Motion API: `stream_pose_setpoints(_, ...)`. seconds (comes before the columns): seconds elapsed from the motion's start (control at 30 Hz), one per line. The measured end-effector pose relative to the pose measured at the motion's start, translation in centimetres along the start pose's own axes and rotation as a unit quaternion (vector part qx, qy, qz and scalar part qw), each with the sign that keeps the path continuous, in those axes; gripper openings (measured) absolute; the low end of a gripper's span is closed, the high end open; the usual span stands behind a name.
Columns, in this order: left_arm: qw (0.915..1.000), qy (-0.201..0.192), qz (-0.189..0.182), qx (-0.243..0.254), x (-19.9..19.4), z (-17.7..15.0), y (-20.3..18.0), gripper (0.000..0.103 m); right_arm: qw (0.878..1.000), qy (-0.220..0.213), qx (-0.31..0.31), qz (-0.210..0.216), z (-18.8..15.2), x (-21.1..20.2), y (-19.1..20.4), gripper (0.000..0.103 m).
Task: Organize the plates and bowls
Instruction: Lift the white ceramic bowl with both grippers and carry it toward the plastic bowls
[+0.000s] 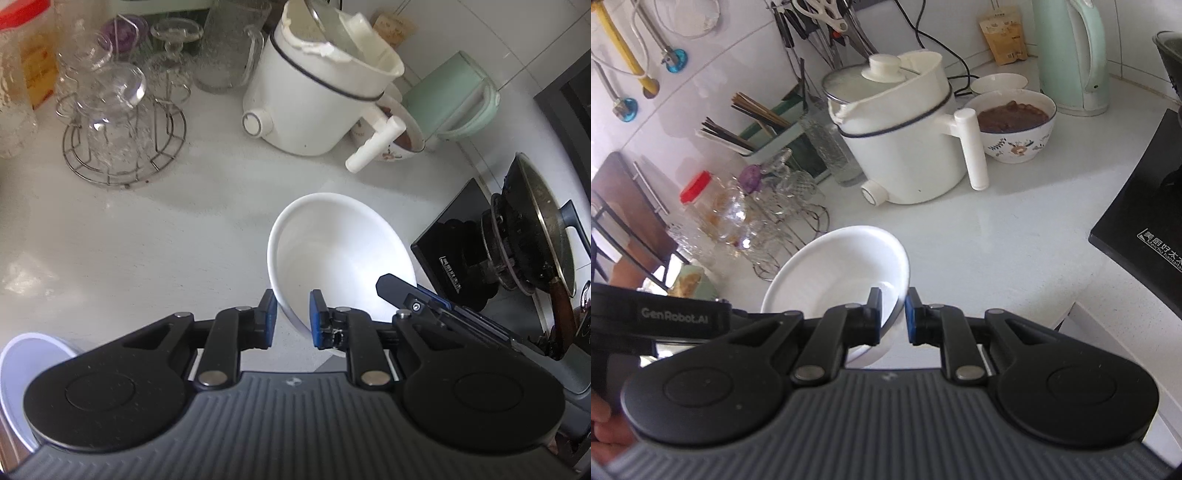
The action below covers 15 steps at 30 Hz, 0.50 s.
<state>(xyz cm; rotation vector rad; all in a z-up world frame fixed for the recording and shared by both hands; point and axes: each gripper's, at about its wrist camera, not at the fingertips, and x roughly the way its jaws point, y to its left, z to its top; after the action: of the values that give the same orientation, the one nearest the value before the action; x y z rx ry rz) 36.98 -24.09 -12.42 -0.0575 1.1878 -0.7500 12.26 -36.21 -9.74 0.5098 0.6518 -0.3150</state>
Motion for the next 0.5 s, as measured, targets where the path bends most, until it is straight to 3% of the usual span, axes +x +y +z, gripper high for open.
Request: stream_pose_setpoints(0.5,0.9995,-0.020,0.015,-0.020,-3.9,-0.7,1.5,0.020,0.999,0.007,-0.026,0.020,0.6,-0.9,3.3,0.016)
